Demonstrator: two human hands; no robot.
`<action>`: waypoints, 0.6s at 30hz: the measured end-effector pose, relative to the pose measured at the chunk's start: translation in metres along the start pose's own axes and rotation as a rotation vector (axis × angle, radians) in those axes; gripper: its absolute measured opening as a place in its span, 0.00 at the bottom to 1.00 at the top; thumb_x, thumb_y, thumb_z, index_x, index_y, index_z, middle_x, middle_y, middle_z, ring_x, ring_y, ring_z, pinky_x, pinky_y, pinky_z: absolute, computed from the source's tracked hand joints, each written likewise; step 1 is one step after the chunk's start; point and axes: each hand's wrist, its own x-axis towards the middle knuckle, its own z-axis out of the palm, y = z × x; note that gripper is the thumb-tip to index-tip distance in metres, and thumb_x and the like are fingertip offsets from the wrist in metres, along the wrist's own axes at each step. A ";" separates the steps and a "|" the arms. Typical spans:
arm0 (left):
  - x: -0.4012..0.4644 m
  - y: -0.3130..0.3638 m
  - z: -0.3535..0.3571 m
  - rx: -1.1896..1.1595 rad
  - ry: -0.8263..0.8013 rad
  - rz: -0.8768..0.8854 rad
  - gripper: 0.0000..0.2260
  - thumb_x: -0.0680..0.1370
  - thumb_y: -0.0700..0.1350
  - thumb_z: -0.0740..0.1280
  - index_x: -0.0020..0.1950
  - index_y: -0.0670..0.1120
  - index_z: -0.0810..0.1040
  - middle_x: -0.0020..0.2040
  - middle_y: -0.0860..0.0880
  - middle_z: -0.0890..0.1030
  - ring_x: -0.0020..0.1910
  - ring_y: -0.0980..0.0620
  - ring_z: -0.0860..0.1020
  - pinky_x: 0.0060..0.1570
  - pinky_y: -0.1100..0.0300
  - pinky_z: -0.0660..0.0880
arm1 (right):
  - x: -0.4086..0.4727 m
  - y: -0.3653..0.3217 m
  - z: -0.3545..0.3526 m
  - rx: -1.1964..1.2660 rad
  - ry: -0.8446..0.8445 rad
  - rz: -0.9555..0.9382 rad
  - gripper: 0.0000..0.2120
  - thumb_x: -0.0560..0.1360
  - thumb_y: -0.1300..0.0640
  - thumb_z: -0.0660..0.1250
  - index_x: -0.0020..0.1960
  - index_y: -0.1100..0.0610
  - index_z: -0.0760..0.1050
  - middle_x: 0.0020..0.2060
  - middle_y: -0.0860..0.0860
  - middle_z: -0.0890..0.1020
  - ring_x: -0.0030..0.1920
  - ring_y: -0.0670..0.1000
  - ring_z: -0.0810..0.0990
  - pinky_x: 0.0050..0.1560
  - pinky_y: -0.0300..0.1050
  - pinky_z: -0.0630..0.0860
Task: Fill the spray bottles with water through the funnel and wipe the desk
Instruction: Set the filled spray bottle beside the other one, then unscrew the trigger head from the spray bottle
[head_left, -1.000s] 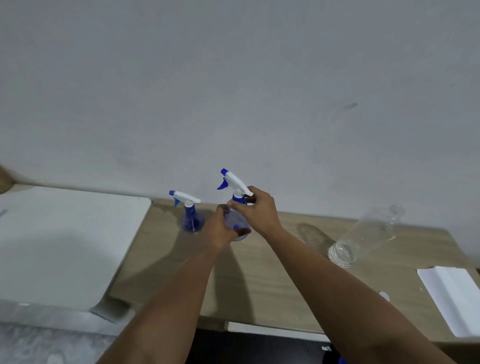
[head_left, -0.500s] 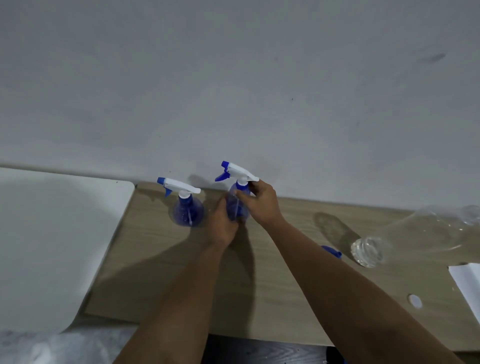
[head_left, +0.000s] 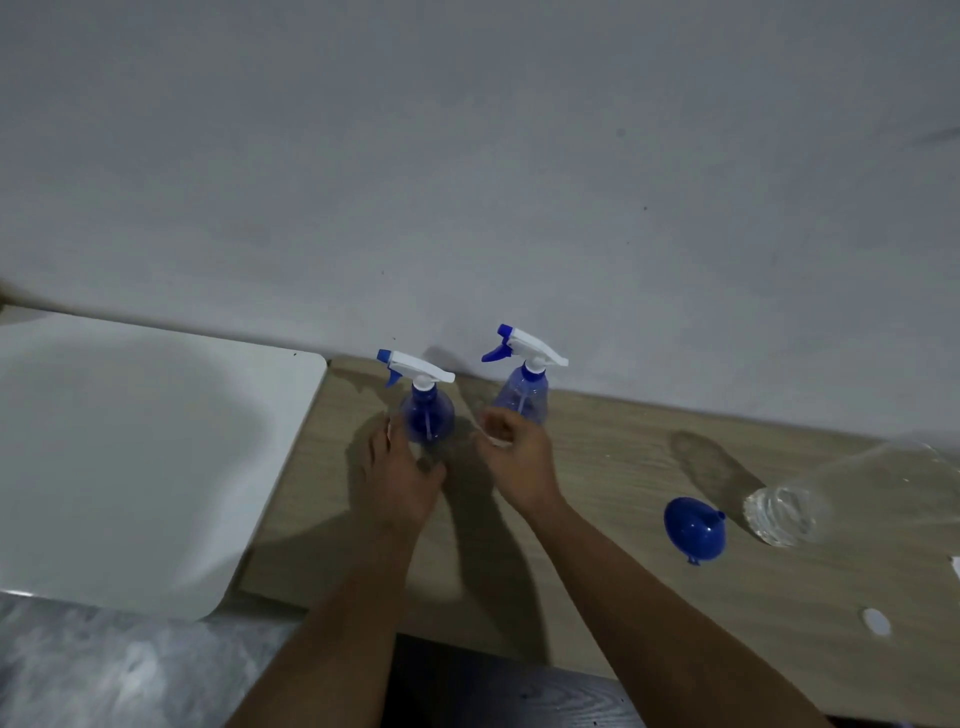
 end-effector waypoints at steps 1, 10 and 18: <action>0.011 -0.005 0.000 0.033 -0.011 0.012 0.33 0.71 0.57 0.72 0.73 0.49 0.67 0.69 0.46 0.74 0.69 0.45 0.72 0.69 0.47 0.70 | 0.008 -0.008 0.010 -0.020 -0.053 0.014 0.20 0.78 0.57 0.75 0.69 0.57 0.79 0.62 0.50 0.84 0.61 0.47 0.82 0.67 0.50 0.79; 0.040 -0.009 -0.006 -0.051 -0.115 0.164 0.12 0.78 0.42 0.68 0.61 0.45 0.77 0.54 0.46 0.83 0.52 0.45 0.80 0.52 0.58 0.71 | 0.052 -0.033 0.062 -0.059 -0.100 -0.050 0.20 0.77 0.52 0.76 0.66 0.56 0.79 0.60 0.54 0.86 0.61 0.55 0.84 0.65 0.57 0.80; -0.033 0.035 -0.068 -0.260 -0.274 0.302 0.19 0.77 0.41 0.73 0.66 0.44 0.76 0.54 0.50 0.81 0.50 0.53 0.78 0.44 0.81 0.65 | -0.017 -0.029 -0.004 -0.005 -0.092 -0.128 0.09 0.76 0.53 0.78 0.54 0.55 0.83 0.45 0.47 0.86 0.46 0.45 0.84 0.49 0.42 0.79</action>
